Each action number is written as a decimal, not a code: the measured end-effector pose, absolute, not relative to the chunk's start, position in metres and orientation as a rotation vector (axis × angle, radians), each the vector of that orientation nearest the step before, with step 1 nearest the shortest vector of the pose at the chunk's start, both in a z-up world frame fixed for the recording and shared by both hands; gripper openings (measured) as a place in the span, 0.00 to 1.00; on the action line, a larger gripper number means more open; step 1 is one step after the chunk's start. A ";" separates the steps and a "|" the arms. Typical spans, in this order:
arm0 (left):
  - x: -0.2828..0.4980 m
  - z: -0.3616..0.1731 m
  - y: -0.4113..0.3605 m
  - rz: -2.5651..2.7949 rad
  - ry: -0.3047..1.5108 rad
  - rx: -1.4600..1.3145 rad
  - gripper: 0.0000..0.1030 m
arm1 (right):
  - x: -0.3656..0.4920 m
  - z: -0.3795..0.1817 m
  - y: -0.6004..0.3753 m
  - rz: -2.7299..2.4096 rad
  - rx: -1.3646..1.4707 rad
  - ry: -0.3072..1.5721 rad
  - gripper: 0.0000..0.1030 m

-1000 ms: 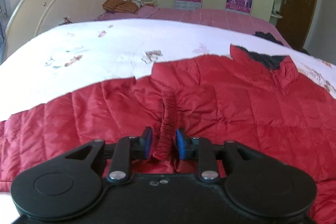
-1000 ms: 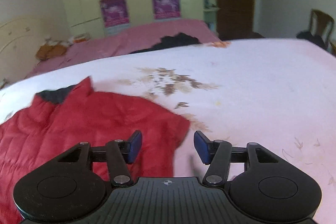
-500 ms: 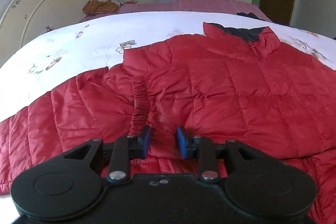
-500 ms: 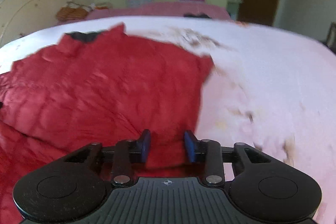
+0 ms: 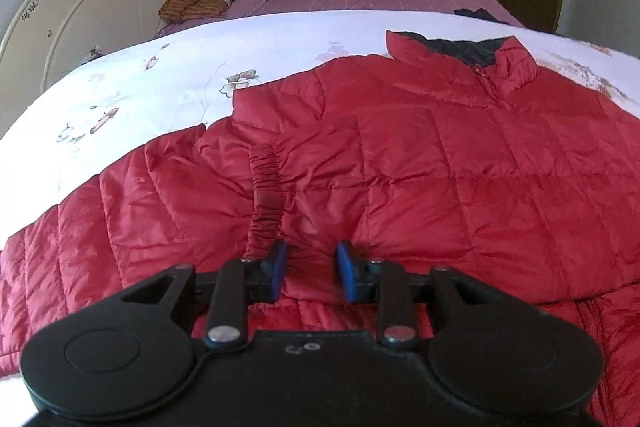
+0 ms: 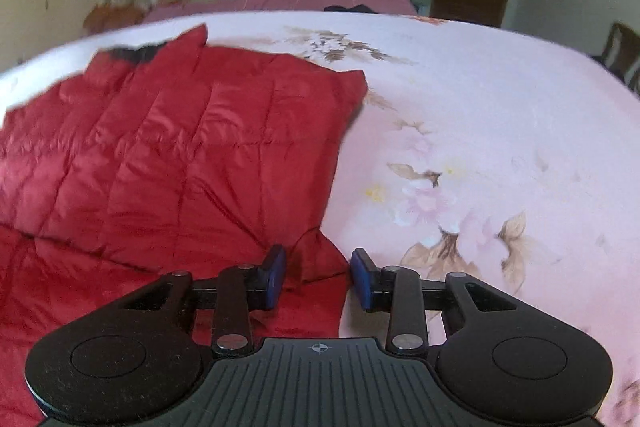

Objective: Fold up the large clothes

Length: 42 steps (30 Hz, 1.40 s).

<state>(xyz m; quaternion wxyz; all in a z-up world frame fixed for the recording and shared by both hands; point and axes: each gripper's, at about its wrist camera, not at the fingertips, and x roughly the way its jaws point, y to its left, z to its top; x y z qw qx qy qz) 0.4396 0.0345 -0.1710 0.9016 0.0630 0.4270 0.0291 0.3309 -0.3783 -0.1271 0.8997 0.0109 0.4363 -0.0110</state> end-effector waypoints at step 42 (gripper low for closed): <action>0.269 -0.159 0.365 0.622 0.760 -0.733 0.55 | 0.371 -0.102 -0.114 0.467 -0.020 0.762 0.61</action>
